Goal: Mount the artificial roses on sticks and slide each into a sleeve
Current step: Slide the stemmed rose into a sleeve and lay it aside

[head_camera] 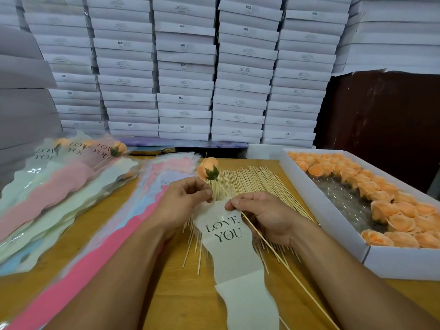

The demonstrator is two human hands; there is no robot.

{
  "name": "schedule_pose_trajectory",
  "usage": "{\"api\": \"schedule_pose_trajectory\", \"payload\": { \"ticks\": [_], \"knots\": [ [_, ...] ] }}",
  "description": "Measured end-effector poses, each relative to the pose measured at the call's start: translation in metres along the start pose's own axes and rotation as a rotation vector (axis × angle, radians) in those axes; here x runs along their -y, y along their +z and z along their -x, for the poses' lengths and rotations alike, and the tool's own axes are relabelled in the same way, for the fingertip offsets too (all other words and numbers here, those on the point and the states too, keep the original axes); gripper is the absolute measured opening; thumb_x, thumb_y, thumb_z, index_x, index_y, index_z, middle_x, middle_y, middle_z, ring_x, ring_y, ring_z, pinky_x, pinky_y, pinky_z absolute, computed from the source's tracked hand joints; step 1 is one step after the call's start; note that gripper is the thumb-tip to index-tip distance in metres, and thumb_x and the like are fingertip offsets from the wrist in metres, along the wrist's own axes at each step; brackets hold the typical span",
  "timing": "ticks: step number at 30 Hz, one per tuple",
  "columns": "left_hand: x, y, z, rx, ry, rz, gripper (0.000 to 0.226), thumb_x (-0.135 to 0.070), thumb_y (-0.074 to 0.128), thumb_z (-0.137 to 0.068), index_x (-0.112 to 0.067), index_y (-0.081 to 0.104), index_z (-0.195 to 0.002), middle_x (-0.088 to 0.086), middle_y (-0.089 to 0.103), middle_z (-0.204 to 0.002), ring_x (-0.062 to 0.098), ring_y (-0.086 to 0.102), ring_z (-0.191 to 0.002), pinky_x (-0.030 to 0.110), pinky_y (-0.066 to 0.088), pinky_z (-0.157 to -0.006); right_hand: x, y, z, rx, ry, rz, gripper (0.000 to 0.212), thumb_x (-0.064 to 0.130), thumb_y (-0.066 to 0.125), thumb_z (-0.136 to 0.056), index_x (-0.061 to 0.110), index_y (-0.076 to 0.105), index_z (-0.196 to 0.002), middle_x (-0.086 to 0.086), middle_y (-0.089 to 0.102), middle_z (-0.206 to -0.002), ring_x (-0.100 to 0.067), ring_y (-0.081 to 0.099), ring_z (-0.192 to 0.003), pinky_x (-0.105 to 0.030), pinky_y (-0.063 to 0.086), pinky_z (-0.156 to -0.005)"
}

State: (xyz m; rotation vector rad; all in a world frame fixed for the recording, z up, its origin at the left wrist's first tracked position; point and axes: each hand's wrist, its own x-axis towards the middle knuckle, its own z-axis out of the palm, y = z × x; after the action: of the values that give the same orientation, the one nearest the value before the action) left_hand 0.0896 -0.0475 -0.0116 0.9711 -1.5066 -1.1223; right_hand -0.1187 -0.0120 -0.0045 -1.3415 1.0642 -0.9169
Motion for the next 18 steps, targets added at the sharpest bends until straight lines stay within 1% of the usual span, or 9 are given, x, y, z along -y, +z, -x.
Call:
{"api": "schedule_pose_trajectory", "payload": {
  "ticks": [3, 6, 8, 13, 16, 18],
  "knots": [
    [-0.0023, 0.0004, 0.0016, 0.015, 0.014, 0.002, 0.029, -0.004, 0.063, -0.093, -0.022, 0.071, -0.071, 0.008, 0.070, -0.074, 0.016, 0.059, -0.071, 0.032, 0.046, -0.072, 0.0010, 0.0004, 0.0008, 0.002, 0.006, 0.000, 0.026, 0.019, 0.057, -0.102, 0.013, 0.077, -0.086, -0.011, 0.053, -0.062, -0.017, 0.045, -0.042, -0.025, 0.036, -0.039],
    [-0.0039, 0.0018, 0.0018, -0.004, 0.011, 0.012, 0.031, -0.001, 0.057, -0.093, -0.020, 0.067, -0.070, 0.011, 0.071, -0.074, 0.020, 0.056, -0.073, 0.038, 0.042, -0.073, 0.0025, 0.0001, 0.0025, 0.020, 0.004, -0.003, 0.022, 0.017, 0.053, -0.103, 0.005, 0.071, -0.097, -0.004, 0.054, -0.053, -0.014, 0.046, -0.040, -0.025, 0.037, -0.040],
    [-0.0042, 0.0023, 0.0019, -0.012, 0.014, 0.025, 0.031, -0.001, 0.055, -0.092, -0.020, 0.066, -0.070, 0.012, 0.071, -0.074, 0.018, 0.057, -0.070, 0.038, 0.043, -0.073, 0.0034, 0.0004, 0.0035, 0.031, 0.006, -0.027, 0.022, 0.016, 0.051, -0.104, 0.002, 0.068, -0.100, -0.002, 0.052, -0.050, -0.013, 0.045, -0.040, -0.024, 0.036, -0.039],
    [-0.0029, 0.0023, 0.0013, 0.011, 0.023, 0.071, 0.031, 0.000, 0.057, -0.091, -0.019, 0.069, -0.070, 0.012, 0.066, -0.065, 0.015, 0.058, -0.063, 0.030, 0.044, -0.068, 0.0051, 0.0004, 0.0034, 0.016, 0.006, -0.086, 0.021, 0.017, 0.053, -0.103, 0.004, 0.069, -0.096, -0.004, 0.048, -0.050, -0.013, 0.042, -0.038, -0.022, 0.035, -0.035],
    [-0.0010, -0.0003, -0.0006, 0.031, 0.003, 0.103, 0.025, -0.001, 0.061, -0.087, -0.017, 0.073, -0.071, 0.013, 0.066, -0.067, 0.018, 0.059, -0.065, 0.032, 0.044, -0.071, 0.0038, -0.0030, 0.0005, 0.006, 0.027, -0.170, 0.022, 0.019, 0.055, -0.101, 0.007, 0.071, -0.091, -0.004, 0.048, -0.056, -0.012, 0.042, -0.040, -0.022, 0.032, -0.035],
    [-0.0017, -0.0006, -0.0003, 0.052, -0.017, 0.119, 0.014, -0.009, 0.064, -0.080, -0.016, 0.073, -0.072, 0.015, 0.065, -0.068, 0.019, 0.059, -0.066, 0.031, 0.045, -0.071, 0.0023, -0.0056, -0.0028, -0.016, 0.055, -0.216, 0.022, 0.020, 0.056, -0.100, 0.007, 0.069, -0.089, -0.002, 0.049, -0.061, -0.009, 0.042, -0.043, -0.019, 0.029, -0.034]
  ]
}}
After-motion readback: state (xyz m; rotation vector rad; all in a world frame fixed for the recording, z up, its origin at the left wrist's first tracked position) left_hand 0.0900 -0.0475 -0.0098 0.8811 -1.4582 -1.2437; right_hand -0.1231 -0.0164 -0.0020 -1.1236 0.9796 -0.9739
